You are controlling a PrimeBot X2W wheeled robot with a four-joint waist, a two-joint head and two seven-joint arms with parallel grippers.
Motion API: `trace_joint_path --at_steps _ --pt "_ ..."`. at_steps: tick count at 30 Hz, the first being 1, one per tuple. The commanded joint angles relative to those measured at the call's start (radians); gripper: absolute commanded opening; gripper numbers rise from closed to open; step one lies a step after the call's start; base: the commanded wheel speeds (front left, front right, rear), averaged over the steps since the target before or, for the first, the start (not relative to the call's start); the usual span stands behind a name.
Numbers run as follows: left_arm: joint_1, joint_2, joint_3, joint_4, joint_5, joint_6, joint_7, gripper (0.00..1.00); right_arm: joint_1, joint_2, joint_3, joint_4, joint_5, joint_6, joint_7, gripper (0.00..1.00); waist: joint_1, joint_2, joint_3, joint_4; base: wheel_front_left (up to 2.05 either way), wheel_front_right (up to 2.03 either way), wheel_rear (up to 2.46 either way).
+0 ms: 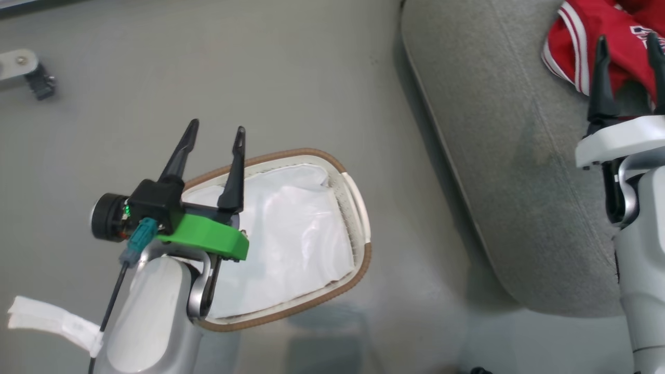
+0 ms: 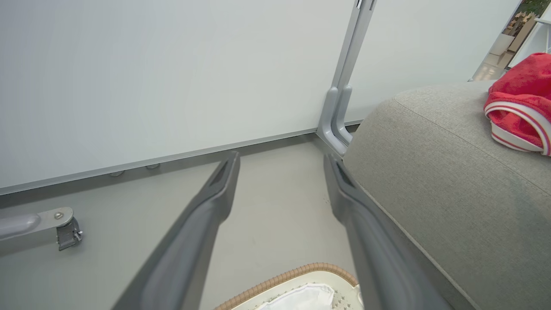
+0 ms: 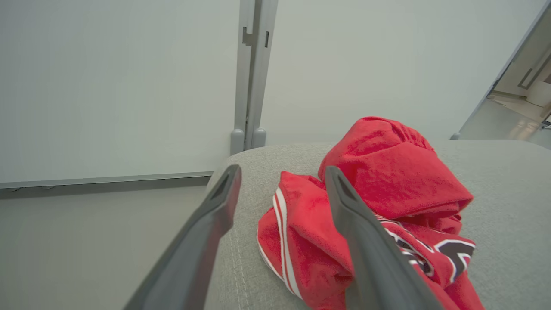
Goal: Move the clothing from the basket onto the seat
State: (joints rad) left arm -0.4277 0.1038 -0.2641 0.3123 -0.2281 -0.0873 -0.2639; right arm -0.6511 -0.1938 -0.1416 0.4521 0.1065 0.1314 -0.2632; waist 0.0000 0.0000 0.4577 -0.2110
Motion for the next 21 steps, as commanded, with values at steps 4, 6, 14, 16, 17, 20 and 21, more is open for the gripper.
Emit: trace_joint_path --at_steps 4,6,14,16,17,20,21 --pt "0.056 -0.024 0.073 -0.028 0.042 0.015 0.000 1.00 0.030 0.008 0.044 -0.012 0.005 -0.001 -0.002 1.00 0.0000 0.0000 -0.062 0.109 0.00 0.00 0.00" --pt "0.078 -0.035 0.112 -0.035 0.059 0.018 0.000 1.00 0.040 0.014 0.075 -0.014 0.006 -0.001 -0.002 1.00 0.0000 0.0000 -0.077 0.137 0.00 0.00 0.00" --pt "0.142 -0.050 0.209 -0.024 0.081 0.009 0.000 1.00 0.085 0.036 0.128 0.004 0.020 -0.001 -0.002 1.00 0.0000 0.0000 -0.119 0.194 0.00 0.00 0.00" --pt "0.151 -0.051 0.224 -0.029 0.086 0.011 0.000 1.00 0.096 0.044 0.131 0.006 0.024 -0.001 -0.002 1.00 0.0000 0.0000 -0.124 0.197 0.00 0.00 0.00" --pt "0.157 -0.052 0.230 -0.030 0.090 0.010 0.000 1.00 0.101 0.049 0.132 0.007 0.026 -0.001 -0.002 1.00 0.0000 0.0000 -0.126 0.199 0.00 0.00 0.00" --pt "0.172 -0.052 0.242 -0.030 0.072 0.020 0.000 1.00 0.117 0.065 0.139 0.008 0.027 -0.001 -0.002 1.00 0.0000 0.0000 -0.133 0.201 0.00 0.00 0.00" --pt "0.181 -0.052 0.247 -0.026 0.061 0.027 0.000 1.00 0.124 0.070 0.141 0.006 0.031 -0.001 -0.002 1.00 0.0000 0.0000 -0.137 0.201 0.00 0.00 0.00"
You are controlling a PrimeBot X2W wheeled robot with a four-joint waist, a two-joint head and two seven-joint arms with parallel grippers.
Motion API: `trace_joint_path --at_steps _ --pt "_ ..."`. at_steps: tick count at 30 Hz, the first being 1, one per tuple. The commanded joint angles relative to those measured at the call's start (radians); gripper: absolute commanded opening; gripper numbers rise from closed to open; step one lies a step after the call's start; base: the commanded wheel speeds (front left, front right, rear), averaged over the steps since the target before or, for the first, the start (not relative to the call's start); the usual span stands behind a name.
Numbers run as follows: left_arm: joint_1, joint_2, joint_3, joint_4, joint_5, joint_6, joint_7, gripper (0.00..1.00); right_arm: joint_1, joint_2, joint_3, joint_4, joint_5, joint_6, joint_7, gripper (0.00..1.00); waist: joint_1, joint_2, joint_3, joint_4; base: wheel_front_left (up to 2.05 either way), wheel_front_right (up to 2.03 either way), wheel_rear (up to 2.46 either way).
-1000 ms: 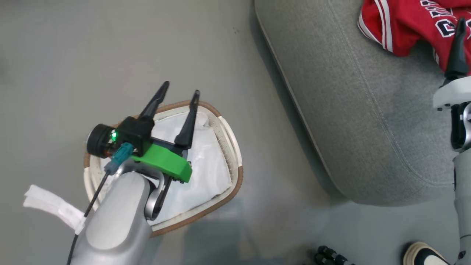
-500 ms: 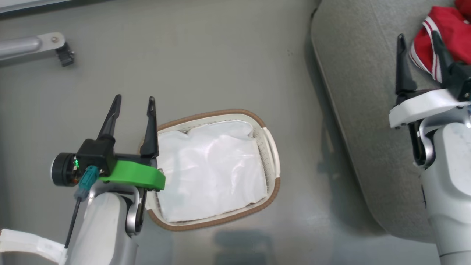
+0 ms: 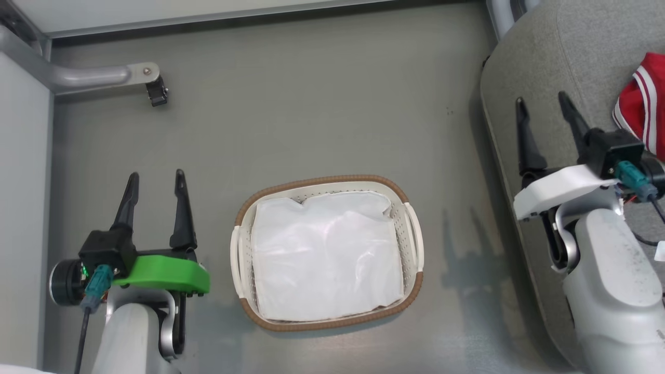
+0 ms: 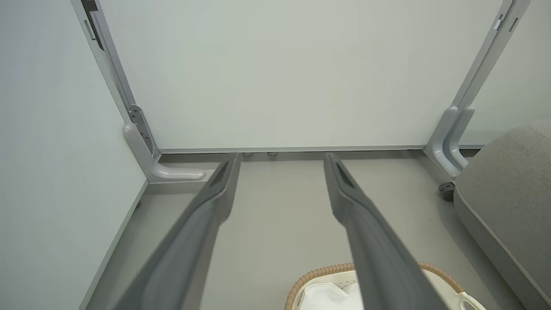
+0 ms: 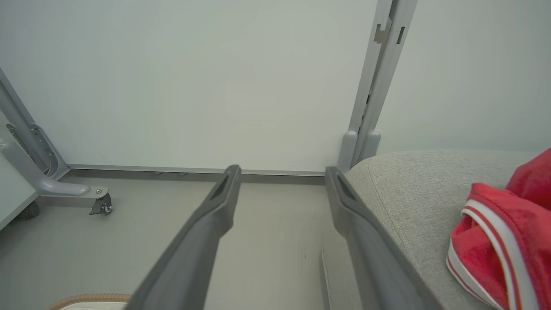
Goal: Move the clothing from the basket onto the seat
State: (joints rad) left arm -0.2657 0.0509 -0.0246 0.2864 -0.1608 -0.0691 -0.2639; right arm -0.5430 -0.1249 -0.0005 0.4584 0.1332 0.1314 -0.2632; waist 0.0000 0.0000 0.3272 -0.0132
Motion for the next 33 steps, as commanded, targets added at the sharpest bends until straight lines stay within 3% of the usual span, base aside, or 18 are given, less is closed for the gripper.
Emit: trace_joint_path --at_steps 1,14,33 --pt "0.023 0.001 0.009 0.000 -0.010 0.011 0.000 1.00 0.021 0.003 0.005 -0.004 0.008 -0.001 -0.002 1.00 0.0000 0.0000 -0.009 0.003 0.00 0.00 0.00" --pt "0.089 0.001 0.003 -0.021 0.022 0.028 0.000 1.00 0.118 0.018 0.023 -0.030 0.042 -0.001 -0.002 1.00 0.0000 0.0000 -0.075 0.012 0.00 0.00 0.00" --pt "0.215 0.001 0.015 -0.010 -0.032 0.000 0.000 1.00 0.273 0.051 0.048 -0.026 0.059 -0.001 -0.002 1.00 0.0000 0.0000 -0.222 0.039 0.00 0.00 0.00"
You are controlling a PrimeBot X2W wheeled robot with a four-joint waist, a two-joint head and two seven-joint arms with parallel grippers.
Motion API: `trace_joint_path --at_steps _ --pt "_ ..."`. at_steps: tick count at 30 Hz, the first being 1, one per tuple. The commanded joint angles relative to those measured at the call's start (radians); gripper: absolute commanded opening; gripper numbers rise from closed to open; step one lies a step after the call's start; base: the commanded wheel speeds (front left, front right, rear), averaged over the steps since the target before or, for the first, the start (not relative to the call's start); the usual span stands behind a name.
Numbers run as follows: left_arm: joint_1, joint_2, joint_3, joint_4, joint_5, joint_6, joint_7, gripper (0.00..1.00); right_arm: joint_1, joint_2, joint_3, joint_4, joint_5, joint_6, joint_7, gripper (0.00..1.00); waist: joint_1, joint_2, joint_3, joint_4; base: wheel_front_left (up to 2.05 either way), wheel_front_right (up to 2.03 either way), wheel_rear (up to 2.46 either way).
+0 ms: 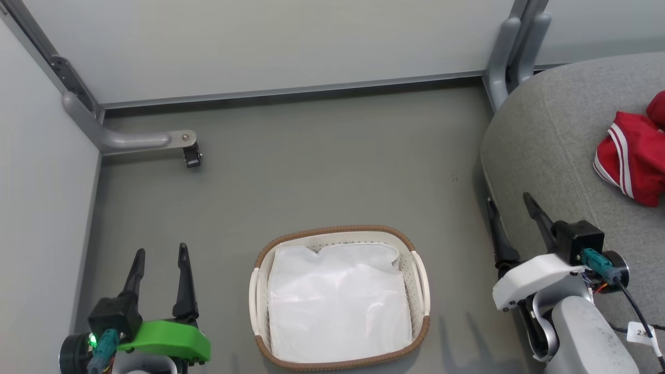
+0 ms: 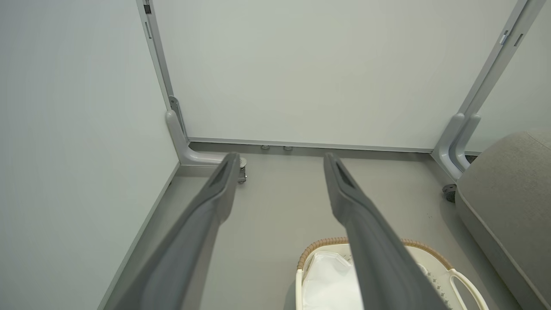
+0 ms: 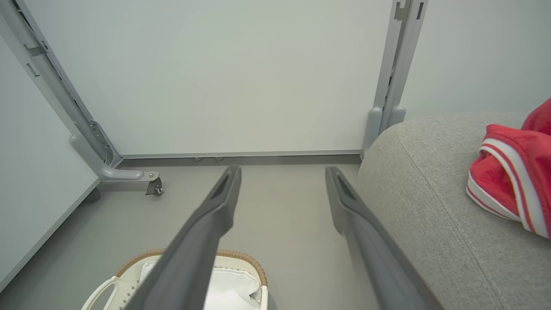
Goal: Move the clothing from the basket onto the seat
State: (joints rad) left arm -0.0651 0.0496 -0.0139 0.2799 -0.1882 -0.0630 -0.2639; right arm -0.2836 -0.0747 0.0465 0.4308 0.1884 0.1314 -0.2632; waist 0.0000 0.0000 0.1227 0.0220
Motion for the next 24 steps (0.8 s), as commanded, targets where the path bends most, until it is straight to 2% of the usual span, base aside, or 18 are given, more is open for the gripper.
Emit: trace_joint_path --at_steps 1,16,17,21,24 --pt "0.024 0.002 0.006 -0.005 -0.006 -0.007 0.000 1.00 0.023 0.002 0.001 0.003 0.005 -0.001 -0.002 1.00 0.0000 0.0000 -0.024 0.004 0.00 0.00 0.00" --pt "0.088 0.002 0.010 -0.022 -0.045 -0.033 0.000 1.00 0.068 0.009 0.009 0.016 0.016 -0.001 -0.002 1.00 0.0000 0.0000 -0.065 -0.006 0.00 0.00 0.00" --pt "0.076 0.000 0.009 -0.019 -0.048 -0.030 0.000 0.00 0.052 0.011 0.008 0.014 0.014 0.000 0.000 0.00 0.0000 0.0000 -0.065 -0.006 0.00 0.00 0.00" --pt "0.077 -0.005 0.010 0.014 -0.053 -0.031 0.002 0.00 0.068 0.020 0.006 0.042 0.018 0.000 0.002 0.00 0.0000 0.0000 -0.066 -0.007 0.00 0.00 0.00" --pt "0.068 -0.004 0.018 0.016 -0.112 -0.033 0.021 0.00 0.066 0.020 -0.007 0.038 0.077 0.000 0.024 0.00 0.0000 0.0000 -0.067 -0.007 0.00 0.00 0.00"
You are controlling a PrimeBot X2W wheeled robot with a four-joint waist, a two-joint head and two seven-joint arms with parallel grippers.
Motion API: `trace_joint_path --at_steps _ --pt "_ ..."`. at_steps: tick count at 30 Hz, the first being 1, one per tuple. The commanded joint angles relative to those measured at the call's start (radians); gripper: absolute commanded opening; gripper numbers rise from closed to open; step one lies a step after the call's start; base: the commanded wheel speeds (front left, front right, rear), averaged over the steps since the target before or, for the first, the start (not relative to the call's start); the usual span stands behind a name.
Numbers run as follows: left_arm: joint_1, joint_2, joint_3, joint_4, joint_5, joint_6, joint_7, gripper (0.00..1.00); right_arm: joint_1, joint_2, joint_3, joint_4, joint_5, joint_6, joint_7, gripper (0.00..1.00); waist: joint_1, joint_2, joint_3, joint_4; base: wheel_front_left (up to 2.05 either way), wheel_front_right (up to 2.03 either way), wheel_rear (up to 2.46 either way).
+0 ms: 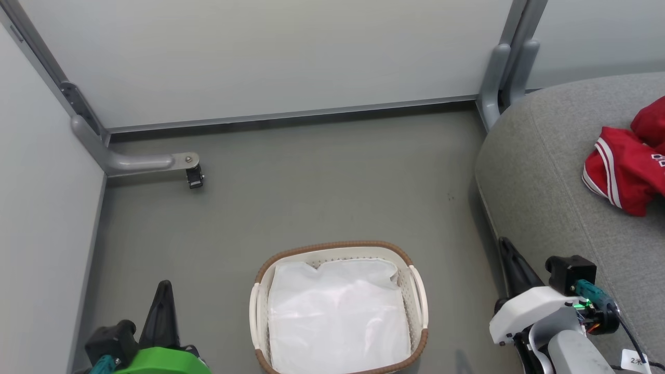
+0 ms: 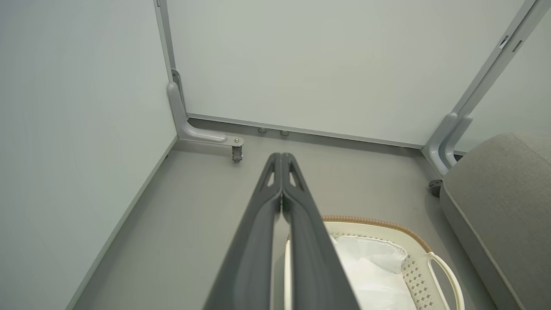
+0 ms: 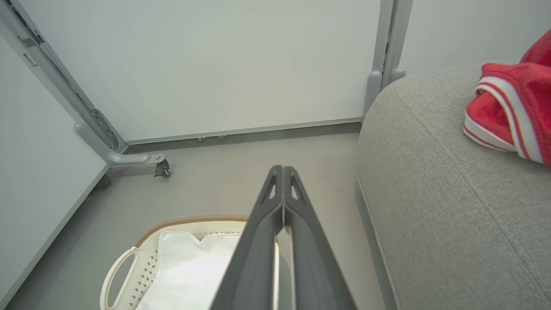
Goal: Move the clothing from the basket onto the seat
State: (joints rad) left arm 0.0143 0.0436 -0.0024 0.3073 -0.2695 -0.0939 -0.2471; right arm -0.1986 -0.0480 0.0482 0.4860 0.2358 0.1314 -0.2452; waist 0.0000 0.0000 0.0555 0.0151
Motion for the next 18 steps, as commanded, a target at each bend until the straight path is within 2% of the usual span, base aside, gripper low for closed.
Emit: trace_joint_path --at_steps 1,18 --pt "-0.013 0.002 0.008 -0.012 -0.047 -0.002 0.009 0.00 -0.017 -0.006 -0.011 -0.020 0.047 0.000 0.011 0.00 0.0000 0.0000 -0.001 0.000 0.00 0.00 0.00" --pt "-0.038 0.003 0.030 -0.028 -0.337 -0.011 0.085 0.00 0.011 -0.006 -0.041 -0.076 0.344 0.000 0.085 0.00 0.0000 0.0000 -0.008 -0.002 0.00 0.00 0.00"
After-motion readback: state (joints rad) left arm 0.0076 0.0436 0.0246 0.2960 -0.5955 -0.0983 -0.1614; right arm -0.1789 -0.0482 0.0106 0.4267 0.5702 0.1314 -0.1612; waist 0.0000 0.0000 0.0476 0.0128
